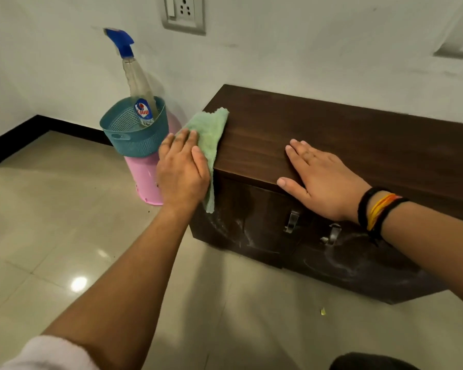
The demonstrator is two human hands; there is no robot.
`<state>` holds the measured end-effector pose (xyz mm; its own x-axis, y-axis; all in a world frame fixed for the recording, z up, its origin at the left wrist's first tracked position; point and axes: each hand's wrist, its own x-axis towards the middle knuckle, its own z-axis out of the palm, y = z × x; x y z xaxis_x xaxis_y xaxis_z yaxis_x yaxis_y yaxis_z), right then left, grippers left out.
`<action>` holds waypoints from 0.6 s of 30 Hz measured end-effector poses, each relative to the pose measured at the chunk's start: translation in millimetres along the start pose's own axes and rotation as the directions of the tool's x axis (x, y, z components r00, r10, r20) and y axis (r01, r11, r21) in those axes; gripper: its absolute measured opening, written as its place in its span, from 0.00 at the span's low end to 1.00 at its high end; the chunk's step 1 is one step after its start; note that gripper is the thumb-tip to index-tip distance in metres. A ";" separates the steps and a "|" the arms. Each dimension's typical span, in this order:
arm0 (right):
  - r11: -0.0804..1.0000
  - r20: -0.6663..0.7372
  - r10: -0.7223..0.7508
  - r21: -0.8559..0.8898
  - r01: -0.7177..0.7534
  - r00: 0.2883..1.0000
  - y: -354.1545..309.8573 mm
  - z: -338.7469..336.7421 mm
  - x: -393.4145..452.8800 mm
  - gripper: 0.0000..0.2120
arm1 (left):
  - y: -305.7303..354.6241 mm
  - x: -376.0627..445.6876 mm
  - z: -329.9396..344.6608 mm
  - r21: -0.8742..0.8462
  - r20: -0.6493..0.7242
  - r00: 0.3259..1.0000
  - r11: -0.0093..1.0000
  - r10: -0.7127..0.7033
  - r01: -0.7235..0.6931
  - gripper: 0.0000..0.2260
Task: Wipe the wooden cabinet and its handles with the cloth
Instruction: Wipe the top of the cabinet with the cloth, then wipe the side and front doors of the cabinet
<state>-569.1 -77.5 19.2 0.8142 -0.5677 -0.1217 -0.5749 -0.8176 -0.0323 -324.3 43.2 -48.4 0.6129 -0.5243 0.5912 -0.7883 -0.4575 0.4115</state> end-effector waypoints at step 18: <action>0.984 0.036 -0.169 -0.057 0.170 0.985 -5.4 2.1 16.8 0.35 | 29.2 -61.8 53.0 -0.326 -0.260 0.881 0.895 -0.396 0.306 0.32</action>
<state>-552.5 -82.4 15.2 0.8961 -0.4179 -0.1497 -0.4222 -0.9065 0.0036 -382.3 24.1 -109.7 0.8376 -0.0940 0.5381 -0.5355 -0.3355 0.7750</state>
